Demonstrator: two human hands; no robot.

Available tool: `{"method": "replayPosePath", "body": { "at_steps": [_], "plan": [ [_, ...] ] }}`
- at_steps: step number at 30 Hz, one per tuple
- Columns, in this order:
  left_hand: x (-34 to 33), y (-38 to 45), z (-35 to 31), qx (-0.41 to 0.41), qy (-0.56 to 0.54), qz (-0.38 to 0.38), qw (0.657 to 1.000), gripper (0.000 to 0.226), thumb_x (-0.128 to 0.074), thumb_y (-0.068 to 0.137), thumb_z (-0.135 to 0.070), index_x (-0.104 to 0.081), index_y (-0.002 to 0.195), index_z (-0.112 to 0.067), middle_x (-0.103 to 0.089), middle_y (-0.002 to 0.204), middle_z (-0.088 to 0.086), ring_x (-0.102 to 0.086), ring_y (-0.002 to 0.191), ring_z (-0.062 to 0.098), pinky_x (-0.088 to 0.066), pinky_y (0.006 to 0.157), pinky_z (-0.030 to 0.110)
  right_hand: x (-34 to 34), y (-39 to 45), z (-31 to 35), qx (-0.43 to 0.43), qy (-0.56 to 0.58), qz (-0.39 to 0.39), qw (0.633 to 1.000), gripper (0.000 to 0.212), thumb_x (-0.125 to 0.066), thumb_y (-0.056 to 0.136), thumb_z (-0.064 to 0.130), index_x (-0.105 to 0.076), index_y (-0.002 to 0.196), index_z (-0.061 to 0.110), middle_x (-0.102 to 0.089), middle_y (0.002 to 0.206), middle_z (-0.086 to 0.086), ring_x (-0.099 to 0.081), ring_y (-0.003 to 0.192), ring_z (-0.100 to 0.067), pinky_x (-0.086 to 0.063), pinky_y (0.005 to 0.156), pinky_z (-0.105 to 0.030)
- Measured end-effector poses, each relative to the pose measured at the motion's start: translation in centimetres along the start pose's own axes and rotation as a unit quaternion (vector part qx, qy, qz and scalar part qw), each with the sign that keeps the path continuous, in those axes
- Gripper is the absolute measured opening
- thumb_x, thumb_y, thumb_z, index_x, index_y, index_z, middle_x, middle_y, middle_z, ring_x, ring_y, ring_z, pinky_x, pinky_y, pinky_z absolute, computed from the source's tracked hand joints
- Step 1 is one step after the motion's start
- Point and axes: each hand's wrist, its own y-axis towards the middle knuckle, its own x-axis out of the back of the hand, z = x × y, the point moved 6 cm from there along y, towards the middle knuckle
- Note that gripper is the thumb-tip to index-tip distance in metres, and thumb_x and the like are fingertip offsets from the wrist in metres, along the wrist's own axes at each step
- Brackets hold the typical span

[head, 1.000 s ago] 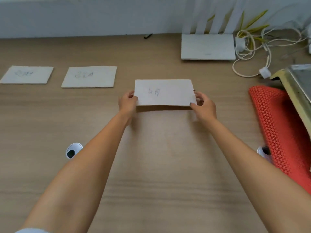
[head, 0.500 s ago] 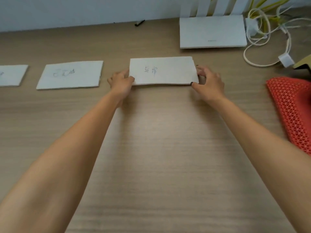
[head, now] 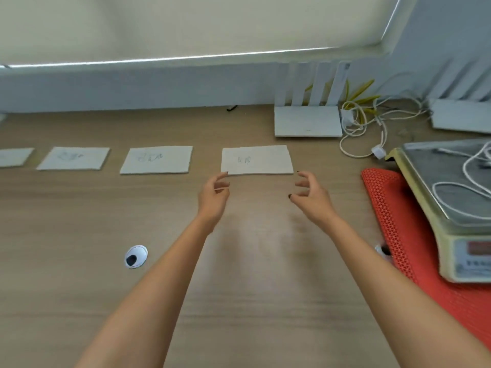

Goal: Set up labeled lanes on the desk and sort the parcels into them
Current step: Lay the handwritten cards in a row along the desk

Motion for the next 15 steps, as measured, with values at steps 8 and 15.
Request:
{"method": "replayPosePath", "body": {
  "at_steps": [8,15],
  "plan": [
    [1.3,-15.7,-6.1,-0.084,0.02,0.07,0.994,0.053,-0.051,0.083,0.007,-0.05,0.131,-0.017,-0.057,0.116,0.007,-0.054,0.107,0.016,-0.046,0.087,0.026,0.8,-14.4,6.3,0.059,0.009,0.02,0.998,0.059,-0.065,0.079,0.004,-0.044,0.133,0.013,-0.053,0.115,-0.006,-0.055,0.101,-0.016,-0.045,0.079,-0.021],
    [7.4,-26.0,-6.1,-0.082,-0.022,0.048,0.995,0.055,-0.054,0.083,0.006,-0.048,0.133,-0.015,-0.056,0.118,0.008,-0.054,0.111,0.018,-0.046,0.091,0.029,-0.3,-24.8,9.6,0.109,-0.036,0.042,0.992,0.06,-0.064,0.077,0.004,-0.044,0.133,0.013,-0.051,0.114,-0.004,-0.051,0.107,-0.016,-0.045,0.089,-0.026]
  ]
}}
